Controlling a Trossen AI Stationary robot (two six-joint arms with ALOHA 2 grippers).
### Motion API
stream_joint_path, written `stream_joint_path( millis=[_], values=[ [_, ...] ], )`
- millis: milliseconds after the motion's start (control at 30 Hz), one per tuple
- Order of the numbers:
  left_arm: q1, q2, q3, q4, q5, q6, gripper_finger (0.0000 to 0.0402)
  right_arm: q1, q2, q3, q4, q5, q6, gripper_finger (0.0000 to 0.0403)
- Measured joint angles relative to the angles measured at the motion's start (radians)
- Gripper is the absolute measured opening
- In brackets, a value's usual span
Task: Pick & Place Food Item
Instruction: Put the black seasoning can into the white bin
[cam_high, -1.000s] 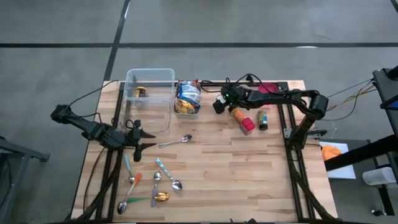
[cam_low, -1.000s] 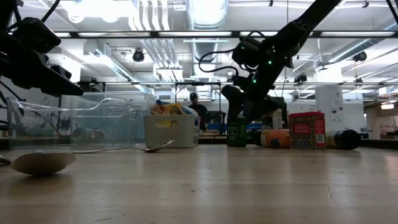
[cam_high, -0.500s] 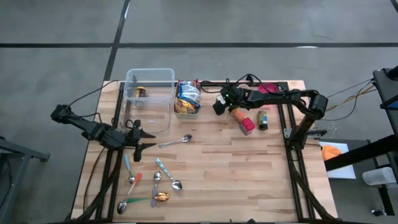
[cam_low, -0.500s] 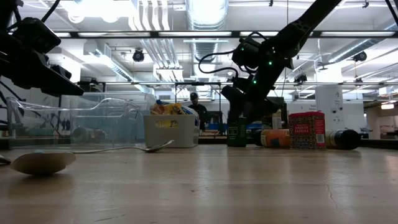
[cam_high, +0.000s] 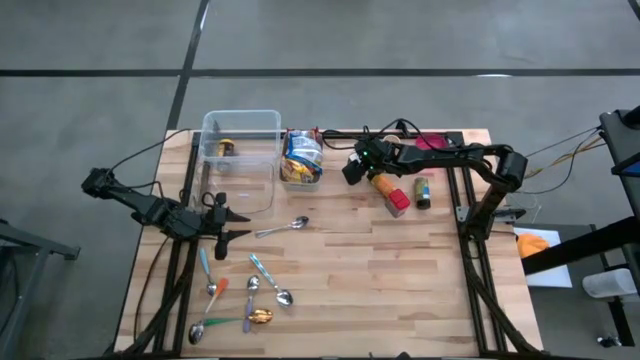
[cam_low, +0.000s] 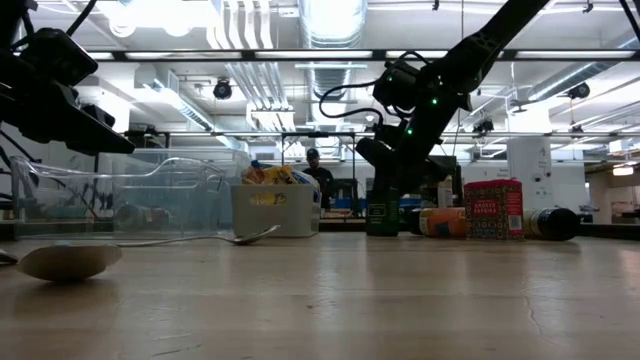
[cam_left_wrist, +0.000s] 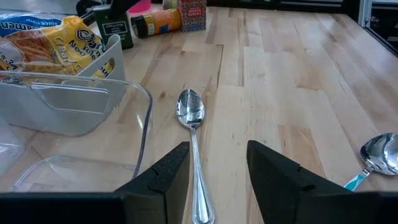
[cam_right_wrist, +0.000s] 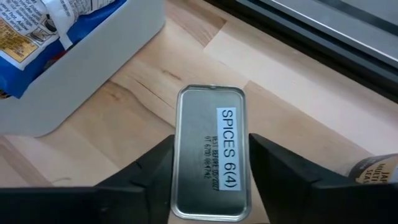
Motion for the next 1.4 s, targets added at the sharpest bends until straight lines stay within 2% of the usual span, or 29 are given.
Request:
stream_joint_path(
  millis=[167, 500, 667, 1400],
  values=[
    [0.000, 0.000, 0.000, 0.000, 0.000, 0.000, 0.0163, 0.000, 0.000, 0.000, 0.001, -0.020, -0.001, 0.0135],
    [0.000, 0.000, 0.000, 0.000, 0.000, 0.000, 0.0163, 0.000, 0.000, 0.000, 0.001, -0.023, 0.003, 0.0149],
    [0.000, 0.000, 0.000, 0.000, 0.000, 0.000, 0.0163, 0.000, 0.000, -0.002, 0.003, -0.025, 0.003, 0.0135],
    [0.000, 0.000, 0.000, 0.000, 0.000, 0.000, 0.0163, 0.000, -0.001, -0.006, 0.010, -0.026, 0.007, 0.0143]
  ],
)
